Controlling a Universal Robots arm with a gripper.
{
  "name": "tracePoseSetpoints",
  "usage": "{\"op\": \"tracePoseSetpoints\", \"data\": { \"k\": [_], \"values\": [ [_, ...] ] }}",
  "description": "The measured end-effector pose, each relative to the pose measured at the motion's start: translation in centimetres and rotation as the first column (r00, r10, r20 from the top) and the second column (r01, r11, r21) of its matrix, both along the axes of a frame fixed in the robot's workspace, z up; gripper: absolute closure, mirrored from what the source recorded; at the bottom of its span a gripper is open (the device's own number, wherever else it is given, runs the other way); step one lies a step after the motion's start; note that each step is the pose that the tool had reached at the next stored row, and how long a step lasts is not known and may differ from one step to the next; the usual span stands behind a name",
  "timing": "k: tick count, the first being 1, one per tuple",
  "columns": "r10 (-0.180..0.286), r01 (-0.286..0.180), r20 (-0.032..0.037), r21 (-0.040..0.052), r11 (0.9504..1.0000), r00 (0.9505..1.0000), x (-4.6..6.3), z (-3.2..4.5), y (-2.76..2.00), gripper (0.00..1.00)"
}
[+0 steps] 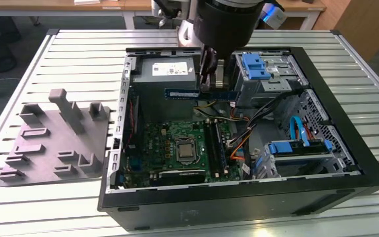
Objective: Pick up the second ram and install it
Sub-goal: 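Pick up the second ram and move it above second insertion slot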
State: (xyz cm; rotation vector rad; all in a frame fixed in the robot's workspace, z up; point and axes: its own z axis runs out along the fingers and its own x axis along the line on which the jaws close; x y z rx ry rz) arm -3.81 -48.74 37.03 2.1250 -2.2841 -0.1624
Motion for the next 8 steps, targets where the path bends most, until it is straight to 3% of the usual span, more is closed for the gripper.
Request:
{"op": "tracePoseSetpoints", "data": {
  "k": [3,8],
  "values": [
    [-0.02,0.02,-0.0001,0.0126,0.9997,0.9998,0.0,-0.29,-0.05,0.86],
    [0.003,-0.003,-0.0001,0.0137,0.9999,1.0,0.1,-1.21,-0.29,0.86]
  ]
}}
